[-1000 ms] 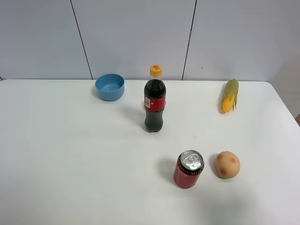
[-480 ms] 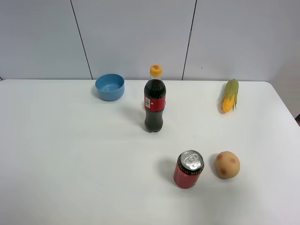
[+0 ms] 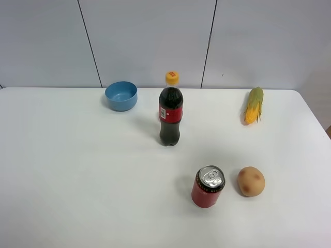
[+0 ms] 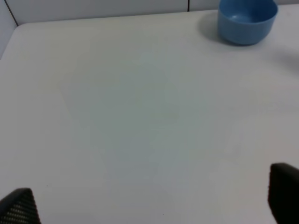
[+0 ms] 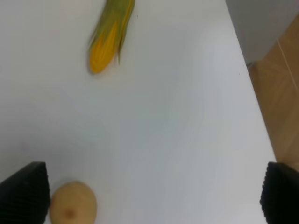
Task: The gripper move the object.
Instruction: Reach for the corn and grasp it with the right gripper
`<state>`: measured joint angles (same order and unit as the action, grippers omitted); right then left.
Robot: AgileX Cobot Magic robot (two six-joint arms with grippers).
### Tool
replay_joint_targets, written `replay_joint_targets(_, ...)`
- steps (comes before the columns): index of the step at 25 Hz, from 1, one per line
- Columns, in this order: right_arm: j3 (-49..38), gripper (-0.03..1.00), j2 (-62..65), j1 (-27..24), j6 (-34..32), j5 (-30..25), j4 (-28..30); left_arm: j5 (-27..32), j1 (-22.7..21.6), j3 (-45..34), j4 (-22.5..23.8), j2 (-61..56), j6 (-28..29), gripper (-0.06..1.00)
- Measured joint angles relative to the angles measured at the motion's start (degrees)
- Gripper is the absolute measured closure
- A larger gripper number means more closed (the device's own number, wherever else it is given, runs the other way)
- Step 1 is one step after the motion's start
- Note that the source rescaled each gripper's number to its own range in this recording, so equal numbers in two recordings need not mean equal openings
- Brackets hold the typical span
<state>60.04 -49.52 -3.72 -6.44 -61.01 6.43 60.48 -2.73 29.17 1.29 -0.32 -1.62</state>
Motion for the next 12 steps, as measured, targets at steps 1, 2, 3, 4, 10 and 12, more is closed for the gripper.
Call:
replay_joint_targets(1,1.4,0.16,-2.8,0.0,-0.1,0.0,0.3,0.0,0.0,0.0,0.0,0.0,0.0,-0.06)
replay_joint_targets(2,3.1,0.16,-5.5,0.0,-0.3,0.0,0.6,0.0,0.0,0.0,0.0,0.0,0.0,-0.06)
replay_joint_targets(3,4.6,0.16,-7.6,0.0,-0.6,0.0,0.6,0.0,0.0,0.0,0.0,0.0,0.0,-0.06)
replay_joint_targets(4,6.2,0.16,-9.9,0.0,-1.0,-0.1,0.6,0.0,0.0,0.0,0.0,0.0,0.0,-0.06)
replay_joint_targets(10,15.6,0.16,-21.8,0.0,-3.5,0.0,1.9,0.0,0.0,0.0,0.0,0.0,0.0,-0.06)
replay_joint_targets(12,18.7,0.16,-25.7,0.0,-4.3,0.1,3.0,0.0,0.0,0.0,0.0,0.0,0.0,-0.06)
